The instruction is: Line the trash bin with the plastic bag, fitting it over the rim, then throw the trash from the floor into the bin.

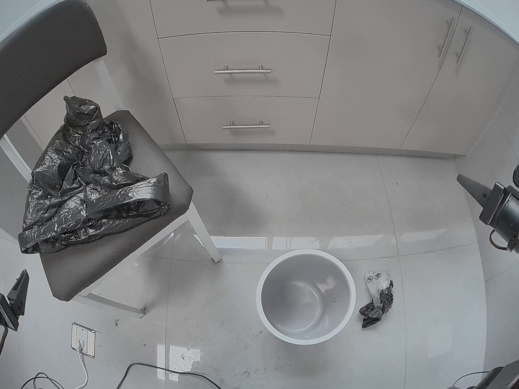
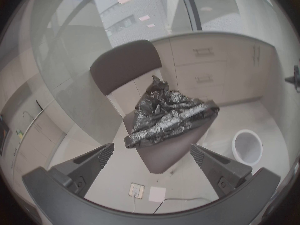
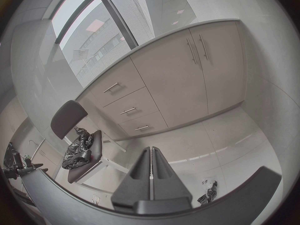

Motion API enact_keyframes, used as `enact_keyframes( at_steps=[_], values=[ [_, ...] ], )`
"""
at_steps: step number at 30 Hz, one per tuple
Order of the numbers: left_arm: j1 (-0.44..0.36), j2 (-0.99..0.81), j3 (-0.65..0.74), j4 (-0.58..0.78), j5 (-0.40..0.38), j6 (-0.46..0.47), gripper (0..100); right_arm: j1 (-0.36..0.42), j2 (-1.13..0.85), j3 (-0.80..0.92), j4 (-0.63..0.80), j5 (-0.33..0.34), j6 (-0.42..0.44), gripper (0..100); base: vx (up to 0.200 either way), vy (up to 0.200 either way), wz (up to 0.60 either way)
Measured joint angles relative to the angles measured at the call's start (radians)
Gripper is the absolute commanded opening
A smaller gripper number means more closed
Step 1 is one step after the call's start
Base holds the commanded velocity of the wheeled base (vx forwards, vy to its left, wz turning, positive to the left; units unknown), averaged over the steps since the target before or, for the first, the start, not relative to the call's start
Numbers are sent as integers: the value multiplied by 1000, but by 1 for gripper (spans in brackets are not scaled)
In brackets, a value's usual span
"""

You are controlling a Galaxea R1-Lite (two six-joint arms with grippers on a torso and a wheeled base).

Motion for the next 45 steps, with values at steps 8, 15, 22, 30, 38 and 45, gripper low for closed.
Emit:
enact_keyframes(
  at_steps=[8,15,22,30,38,45],
  values=[
    [0,96,2,59,-5,77,100,0,37,19,-3,0,2,0,0,0,0],
    [17,227,-10,34,-6,197,100,3,67,43,-72,0,1,0,0,0,0],
    [122,373,-39,-129,-6,271,100,1,102,69,-142,0,-3,0,0,0,0],
    [238,486,-58,-184,-50,345,100,-4,140,80,-164,1,-1,0,0,0,0],
    [349,564,-59,-187,-153,386,100,-6,170,82,-166,1,2,0,0,0,0],
    [416,647,-69,-230,-191,383,100,-6,184,84,-166,2,3,0,0,0,0]
  ],
)
